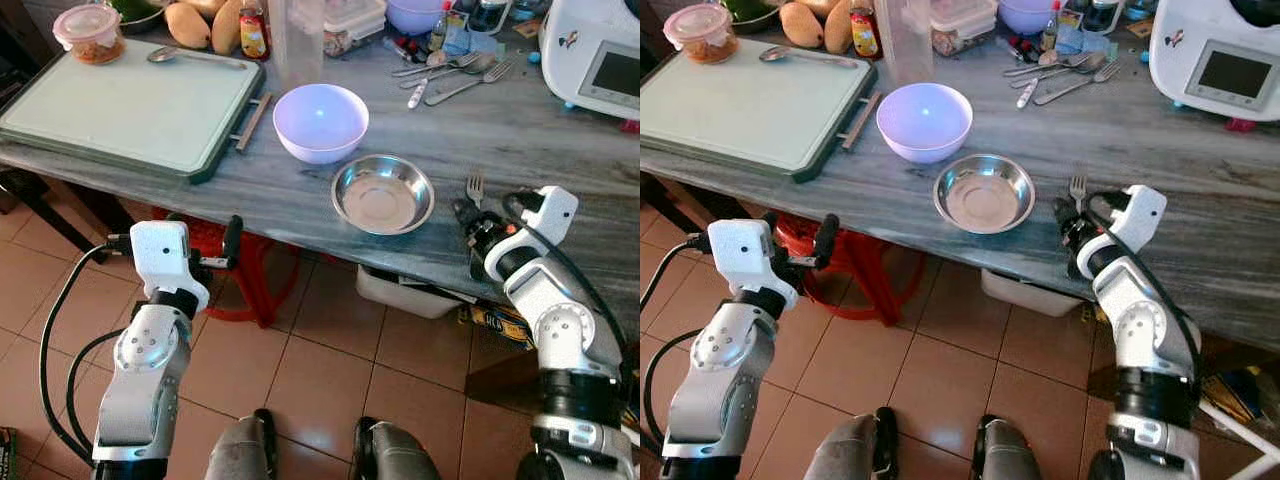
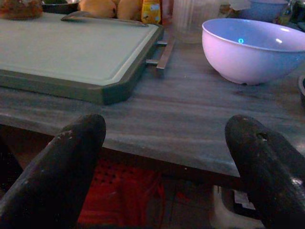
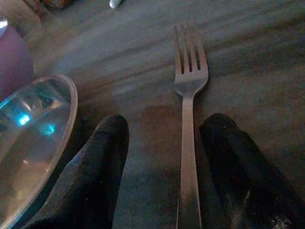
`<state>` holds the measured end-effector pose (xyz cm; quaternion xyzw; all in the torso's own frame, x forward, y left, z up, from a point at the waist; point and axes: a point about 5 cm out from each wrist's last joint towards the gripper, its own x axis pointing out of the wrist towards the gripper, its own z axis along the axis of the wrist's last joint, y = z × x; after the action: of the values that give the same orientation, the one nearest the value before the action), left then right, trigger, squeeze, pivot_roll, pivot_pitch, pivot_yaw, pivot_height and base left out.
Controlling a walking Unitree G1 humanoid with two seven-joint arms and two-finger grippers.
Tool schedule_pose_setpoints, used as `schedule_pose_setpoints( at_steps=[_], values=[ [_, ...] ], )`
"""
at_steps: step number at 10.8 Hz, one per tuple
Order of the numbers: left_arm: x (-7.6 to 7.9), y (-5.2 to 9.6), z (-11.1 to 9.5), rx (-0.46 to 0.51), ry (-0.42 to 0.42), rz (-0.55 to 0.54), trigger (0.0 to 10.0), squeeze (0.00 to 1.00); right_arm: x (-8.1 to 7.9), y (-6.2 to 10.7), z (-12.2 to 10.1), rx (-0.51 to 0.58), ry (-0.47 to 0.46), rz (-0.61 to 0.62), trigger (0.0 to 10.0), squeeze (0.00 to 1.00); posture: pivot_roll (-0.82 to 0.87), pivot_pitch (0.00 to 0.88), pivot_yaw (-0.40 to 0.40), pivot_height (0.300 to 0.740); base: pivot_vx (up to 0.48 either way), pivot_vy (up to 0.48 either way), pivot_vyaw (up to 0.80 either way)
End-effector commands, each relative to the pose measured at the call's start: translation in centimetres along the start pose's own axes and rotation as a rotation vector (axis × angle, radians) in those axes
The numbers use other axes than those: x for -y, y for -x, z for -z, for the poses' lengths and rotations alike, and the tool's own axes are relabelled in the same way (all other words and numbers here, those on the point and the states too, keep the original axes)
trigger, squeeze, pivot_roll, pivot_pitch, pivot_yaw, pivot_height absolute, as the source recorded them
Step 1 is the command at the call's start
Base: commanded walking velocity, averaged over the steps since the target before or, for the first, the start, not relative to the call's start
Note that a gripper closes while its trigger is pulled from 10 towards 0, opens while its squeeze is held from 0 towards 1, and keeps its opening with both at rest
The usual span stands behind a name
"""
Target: Setting the table
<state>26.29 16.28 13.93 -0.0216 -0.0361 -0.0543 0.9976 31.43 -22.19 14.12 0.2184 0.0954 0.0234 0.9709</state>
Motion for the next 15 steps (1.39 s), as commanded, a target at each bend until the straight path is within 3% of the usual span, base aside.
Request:
schedule_pose_setpoints(
  at_steps=[1, 3, 5, 6, 7, 9, 11, 15],
  values=[
    [0.0, 0.1, 0.3, -0.007, 0.003, -0.002, 10.0, 0.00, 0.9, 0.5, 2.0, -0.069, 0.019, 0.059, 10.0, 0.49, -0.02, 0.184, 0.018, 0.740, 0.000, 0.000, 0.00],
    [0.1, 0.0, 0.3, -0.002, 0.012, -0.003, 10.0, 0.00, 1.0, 1.0, 1.5, -0.015, 0.136, 0.074, 10.0, 0.53, -0.03, 0.182, 0.016, 0.740, 0.000, 0.000, 0.00],
    [0.2, 0.0, 0.3, 0.003, 0.016, -0.003, 10.0, 0.00, 1.2, 1.3, 1.2, 0.019, 0.167, 0.110, 10.0, 0.52, -0.03, 0.180, 0.010, 0.740, 0.000, 0.000, 0.00],
    [0.2, -0.1, 0.3, 0.005, 0.017, -0.005, 10.0, 0.00, 1.1, 1.5, 0.8, 0.059, 0.202, 0.118, 10.0, 0.42, -0.03, 0.180, 0.006, 0.740, 0.000, 0.000, 0.00],
    [0.2, 0.0, 0.3, 0.008, 0.021, -0.009, 10.0, 0.00, 0.6, 1.9, 0.5, 0.121, 0.295, 0.110, 10.0, 0.00, -0.03, 0.180, 0.006, 0.740, 0.000, 0.000, 0.00],
    [0.3, -0.1, 0.3, 0.012, 0.023, -0.011, 10.0, 0.00, 0.1, 2.0, -0.3, 0.191, 0.384, 0.103, 10.0, 0.00, -0.04, 0.180, 0.004, 0.740, 0.000, 0.000, 0.00],
    [0.2, -0.2, 0.1, 0.018, 0.022, -0.014, 10.0, 0.00, 0.4, 2.3, -2.1, 0.301, 0.512, 0.192, 10.0, 0.00, -0.03, 0.181, 0.005, 0.740, 0.000, 0.000, 0.00],
    [-0.2, 0.4, 0.0, 0.004, 0.007, -0.005, 10.0, 0.00, 3.8, 1.5, -1.5, 0.147, 0.531, 0.333, 10.0, 0.00, -0.01, 0.208, 0.034, 0.740, 0.000, 0.000, 0.00]
  ],
)
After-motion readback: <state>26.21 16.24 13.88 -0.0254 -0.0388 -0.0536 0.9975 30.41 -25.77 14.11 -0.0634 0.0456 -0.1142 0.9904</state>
